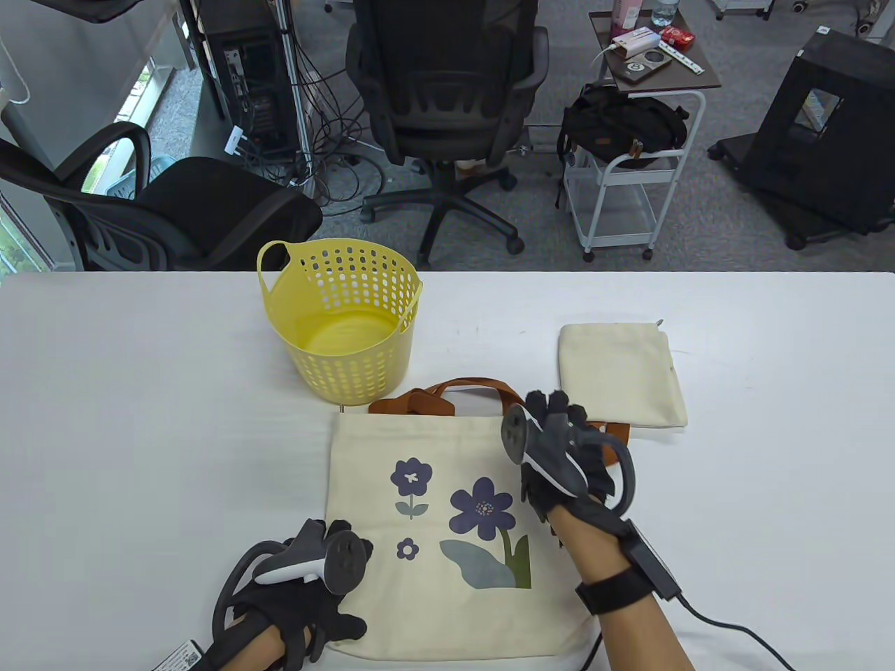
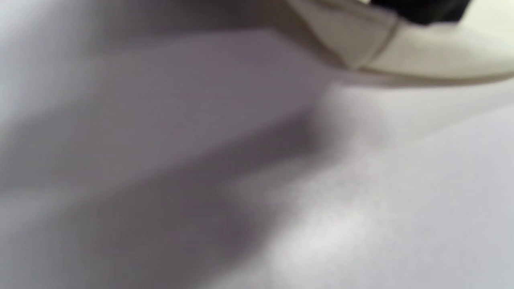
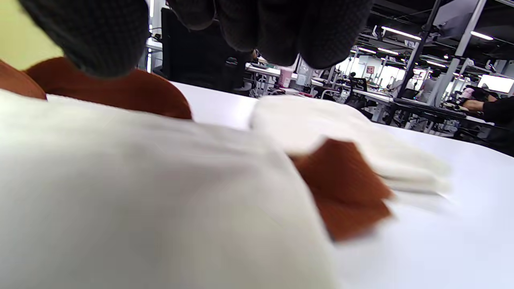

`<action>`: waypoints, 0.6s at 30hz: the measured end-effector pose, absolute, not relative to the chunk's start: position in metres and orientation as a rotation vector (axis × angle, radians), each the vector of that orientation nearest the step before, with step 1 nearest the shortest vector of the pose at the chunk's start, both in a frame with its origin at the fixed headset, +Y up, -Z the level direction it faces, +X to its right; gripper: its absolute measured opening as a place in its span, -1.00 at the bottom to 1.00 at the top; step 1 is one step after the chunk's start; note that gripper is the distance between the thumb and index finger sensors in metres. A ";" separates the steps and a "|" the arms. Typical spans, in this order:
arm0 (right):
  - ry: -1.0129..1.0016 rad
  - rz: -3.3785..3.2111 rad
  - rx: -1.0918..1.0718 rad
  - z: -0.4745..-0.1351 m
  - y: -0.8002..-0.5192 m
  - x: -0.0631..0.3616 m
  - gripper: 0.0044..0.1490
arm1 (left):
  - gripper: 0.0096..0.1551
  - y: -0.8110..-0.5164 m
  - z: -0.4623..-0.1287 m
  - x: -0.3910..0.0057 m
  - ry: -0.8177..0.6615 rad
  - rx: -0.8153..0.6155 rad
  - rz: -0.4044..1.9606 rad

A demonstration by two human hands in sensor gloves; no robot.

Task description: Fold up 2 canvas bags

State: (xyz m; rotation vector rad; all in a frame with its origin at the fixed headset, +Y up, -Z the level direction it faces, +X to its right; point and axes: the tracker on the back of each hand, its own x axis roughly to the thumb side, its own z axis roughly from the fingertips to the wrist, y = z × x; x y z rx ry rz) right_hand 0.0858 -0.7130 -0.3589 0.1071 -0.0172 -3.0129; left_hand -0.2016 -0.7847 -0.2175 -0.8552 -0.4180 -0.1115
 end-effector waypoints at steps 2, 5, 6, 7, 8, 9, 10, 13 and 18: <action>-0.051 -3.053 -0.022 -0.383 -0.717 0.068 -0.10 | 0.21 -0.785 -0.218 -0.202 -0.418 -0.852 -0.112; -0.040 -2.999 -0.148 -0.411 -0.724 0.041 -0.11 | 0.21 -0.786 -0.218 -0.203 -0.419 -0.849 -0.105; -0.063 -2.971 -0.195 -0.422 -0.729 0.031 -0.10 | 0.21 -0.786 -0.217 -0.203 -0.419 -0.847 -0.101; -0.081 -2.954 -0.218 -0.429 -0.733 0.025 -0.10 | 0.21 -0.786 -0.217 -0.203 -0.419 -0.847 -0.100; -0.100 -2.930 -0.240 -0.439 -0.740 0.017 -0.10 | 0.21 -0.786 -0.217 -0.203 -0.420 -0.846 -0.098; -0.142 -2.902 -0.265 -0.448 -0.746 0.010 -0.11 | 0.21 -0.786 -0.218 -0.203 -0.420 -0.844 -0.096; -0.163 -2.885 -0.272 -0.451 -0.747 0.006 -0.10 | 0.21 -0.787 -0.218 -0.204 -0.421 -0.843 -0.094; -0.226 -2.876 -0.337 -0.471 -0.759 -0.004 -0.17 | 0.21 -0.787 -0.218 -0.204 -0.425 -0.841 -0.084; -0.098 -2.987 -0.313 -0.493 -0.757 -0.001 -0.52 | 0.21 -0.788 -0.217 -0.205 -0.430 -0.840 -0.075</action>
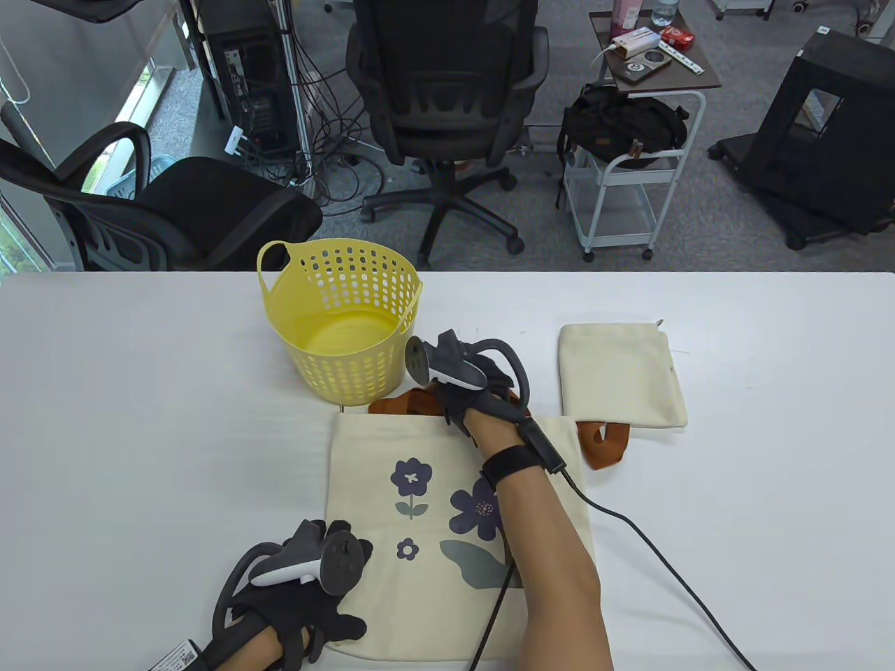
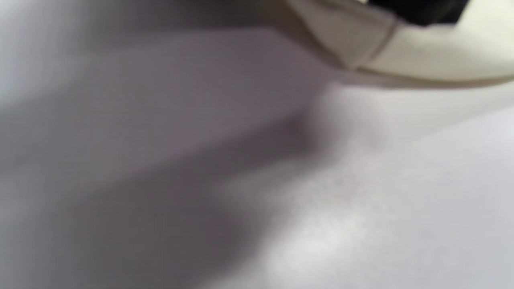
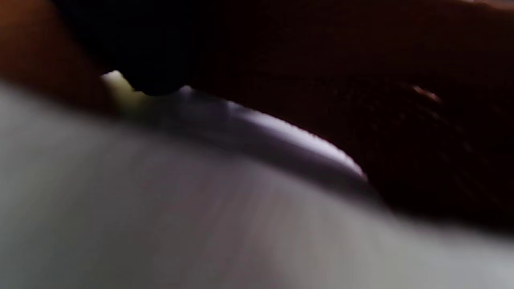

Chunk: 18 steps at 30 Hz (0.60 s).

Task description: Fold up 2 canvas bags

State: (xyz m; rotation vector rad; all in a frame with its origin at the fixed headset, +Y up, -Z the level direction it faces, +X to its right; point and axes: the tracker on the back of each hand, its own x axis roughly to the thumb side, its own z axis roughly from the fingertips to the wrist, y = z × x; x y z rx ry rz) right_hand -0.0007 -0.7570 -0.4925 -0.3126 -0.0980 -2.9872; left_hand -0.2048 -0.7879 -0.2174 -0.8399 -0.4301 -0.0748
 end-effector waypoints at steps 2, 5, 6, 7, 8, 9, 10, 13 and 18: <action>-0.077 -3.089 -0.170 -0.503 -0.747 0.014 -0.53 | 0.21 -0.788 -0.217 -0.205 -0.431 -0.839 -0.072; -0.054 -3.301 0.115 -0.516 -0.728 0.045 -0.51 | 0.22 -0.788 -0.218 -0.204 -0.433 -0.838 -0.064; -0.039 -3.347 0.197 -0.521 -0.726 0.052 -0.51 | 0.22 -0.788 -0.218 -0.204 -0.432 -0.839 -0.063; 0.006 -3.396 0.340 -0.526 -0.726 0.061 -0.49 | 0.22 -0.788 -0.218 -0.204 -0.432 -0.841 -0.062; 0.078 -3.466 0.496 -0.528 -0.724 0.072 -0.49 | 0.22 -0.788 -0.218 -0.204 -0.432 -0.840 -0.061; 0.087 -3.507 0.567 -0.530 -0.724 0.078 -0.48 | 0.22 -0.788 -0.218 -0.204 -0.431 -0.840 -0.060; 0.061 -3.555 0.678 -0.532 -0.723 0.088 -0.46 | 0.22 -0.788 -0.218 -0.205 -0.431 -0.841 -0.059; 0.016 -3.560 0.820 -0.535 -0.726 0.103 -0.42 | 0.22 -0.789 -0.218 -0.205 -0.429 -0.843 -0.057; 0.000 -3.608 1.012 -0.538 -0.737 0.122 -0.32 | 0.22 -0.789 -0.218 -0.205 -0.427 -0.843 -0.055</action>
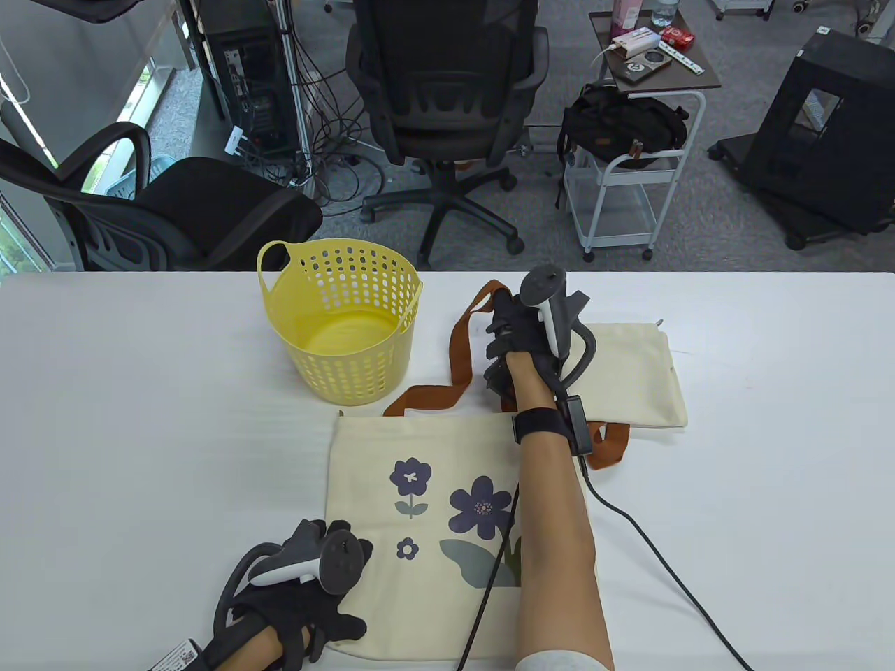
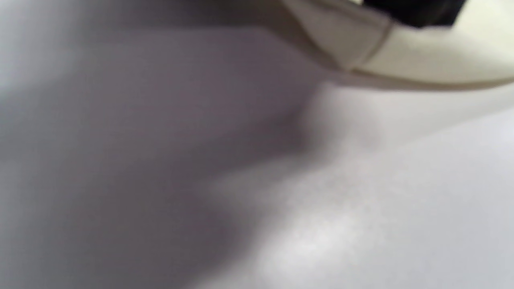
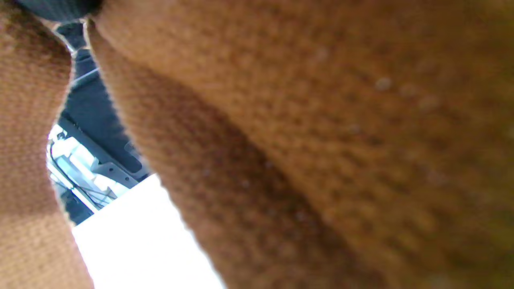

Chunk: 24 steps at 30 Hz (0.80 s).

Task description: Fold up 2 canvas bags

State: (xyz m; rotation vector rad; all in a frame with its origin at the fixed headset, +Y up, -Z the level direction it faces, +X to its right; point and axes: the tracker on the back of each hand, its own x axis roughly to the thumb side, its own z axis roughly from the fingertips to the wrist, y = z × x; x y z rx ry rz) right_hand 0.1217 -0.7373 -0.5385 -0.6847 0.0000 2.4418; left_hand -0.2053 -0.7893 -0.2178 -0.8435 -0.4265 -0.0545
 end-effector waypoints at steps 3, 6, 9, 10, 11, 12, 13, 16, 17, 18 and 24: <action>0.022 2.497 -0.710 -0.540 -0.742 0.125 -0.30 | 0.22 -0.790 -0.218 -0.206 -0.426 -0.844 -0.058; 0.119 2.649 -0.689 -0.541 -0.746 0.121 -0.20 | 0.21 -0.790 -0.218 -0.206 -0.426 -0.844 -0.063; 0.148 2.886 -0.682 -0.535 -0.743 0.117 -0.09 | 0.21 -0.790 -0.218 -0.206 -0.426 -0.842 -0.065; 0.172 2.924 -0.660 -0.531 -0.742 0.117 -0.06 | 0.21 -0.790 -0.218 -0.206 -0.426 -0.842 -0.067; 0.216 2.957 -0.619 -0.527 -0.740 0.118 -0.05 | 0.21 -0.790 -0.218 -0.206 -0.426 -0.841 -0.070; 0.220 2.977 -0.590 -0.521 -0.737 0.119 -0.05 | 0.21 -0.790 -0.218 -0.206 -0.425 -0.840 -0.071; 0.202 2.995 -0.569 -0.516 -0.733 0.120 -0.04 | 0.21 -0.790 -0.218 -0.206 -0.425 -0.840 -0.072; 0.101 3.046 -0.418 -0.487 -0.722 0.124 -0.07 | 0.21 -0.790 -0.217 -0.206 -0.424 -0.840 -0.074; 0.085 3.065 -0.351 -0.475 -0.719 0.126 -0.07 | 0.21 -0.790 -0.217 -0.206 -0.424 -0.840 -0.075; 0.075 3.083 -0.290 -0.462 -0.716 0.127 -0.08 | 0.21 -0.790 -0.217 -0.206 -0.424 -0.840 -0.074; 0.075 3.128 0.104 -0.352 -0.708 0.139 -0.10 | 0.21 -0.791 -0.218 -0.206 -0.422 -0.841 -0.075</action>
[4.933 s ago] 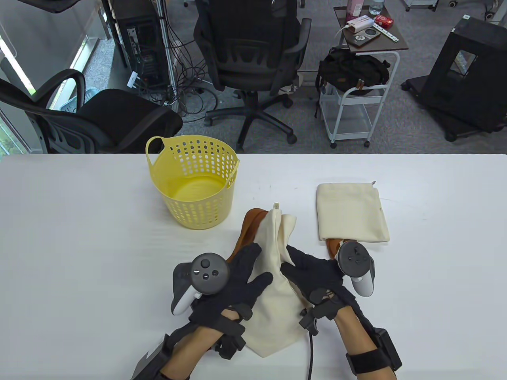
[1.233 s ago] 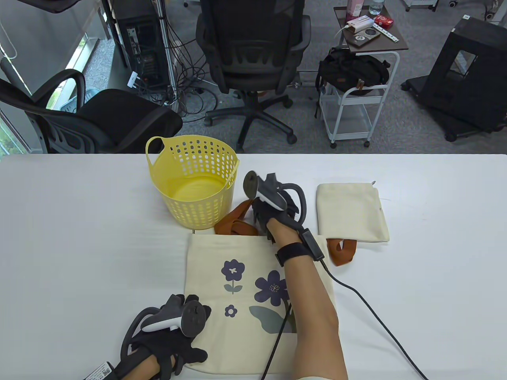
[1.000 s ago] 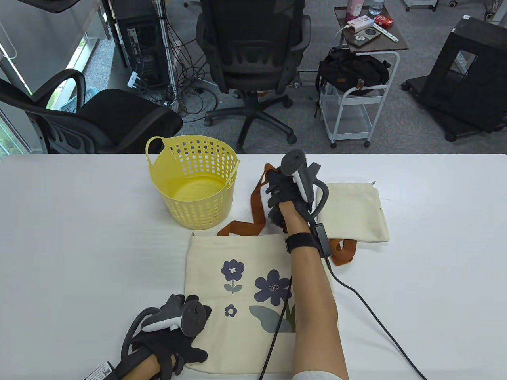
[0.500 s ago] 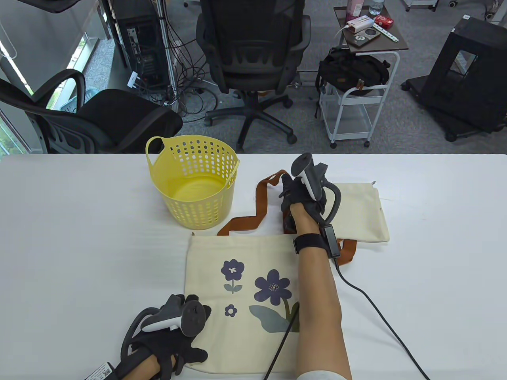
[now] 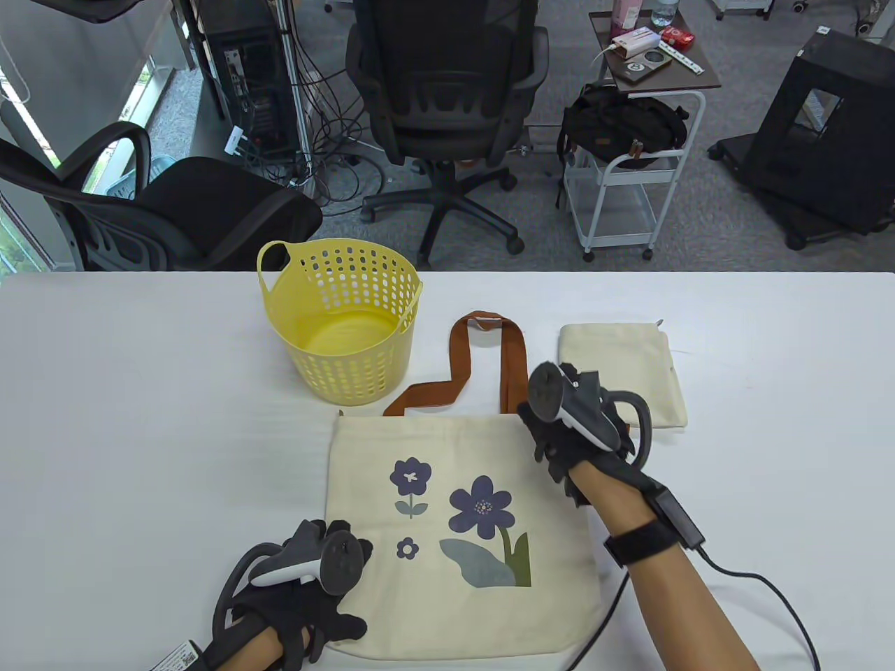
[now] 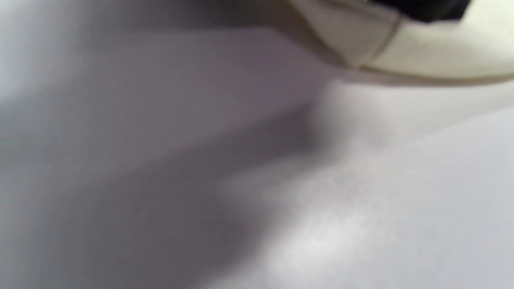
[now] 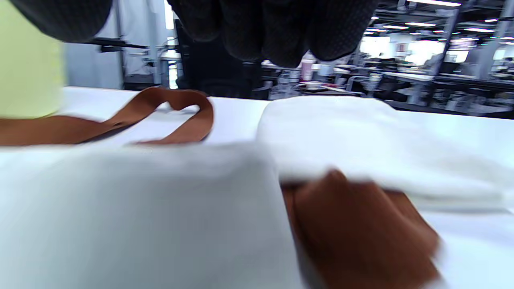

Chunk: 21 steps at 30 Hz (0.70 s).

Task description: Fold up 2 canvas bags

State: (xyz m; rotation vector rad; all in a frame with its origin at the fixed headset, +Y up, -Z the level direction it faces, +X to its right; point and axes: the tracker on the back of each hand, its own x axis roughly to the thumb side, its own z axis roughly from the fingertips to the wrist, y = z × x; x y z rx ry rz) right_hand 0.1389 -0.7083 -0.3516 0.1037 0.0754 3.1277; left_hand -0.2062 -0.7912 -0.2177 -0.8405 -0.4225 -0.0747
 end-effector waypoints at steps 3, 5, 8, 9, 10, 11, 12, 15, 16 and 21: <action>0.122 3.085 0.297 -0.301 -0.713 0.147 -0.10 | 0.21 -0.791 -0.218 -0.206 -0.422 -0.838 -0.075; 0.199 3.023 0.536 -0.268 -0.719 0.153 -0.11 | 0.21 -0.792 -0.218 -0.206 -0.422 -0.837 -0.077; 0.318 3.009 0.698 -0.230 -0.730 0.160 -0.11 | 0.21 -0.792 -0.218 -0.206 -0.420 -0.835 -0.078; 0.349 3.000 0.728 -0.222 -0.733 0.162 -0.13 | 0.21 -0.792 -0.218 -0.206 -0.419 -0.834 -0.077; 0.384 2.989 0.748 -0.212 -0.738 0.165 -0.13 | 0.21 -0.792 -0.218 -0.206 -0.417 -0.833 -0.075; 0.410 2.983 0.755 -0.206 -0.741 0.167 -0.12 | 0.21 -0.792 -0.218 -0.207 -0.417 -0.831 -0.074; 0.464 2.971 0.776 -0.198 -0.746 0.170 -0.11 | 0.21 -0.792 -0.218 -0.207 -0.416 -0.829 -0.075; 0.629 2.980 0.780 -0.188 -0.758 0.172 -0.02 | 0.21 -0.792 -0.218 -0.207 -0.416 -0.827 -0.072; 0.706 2.993 0.775 -0.185 -0.764 0.171 0.02 | 0.21 -0.792 -0.218 -0.208 -0.417 -0.824 -0.072; 0.652 3.085 0.815 -0.179 -0.772 0.165 0.08 | 0.21 -0.774 -0.220 -0.215 -0.496 -0.798 0.008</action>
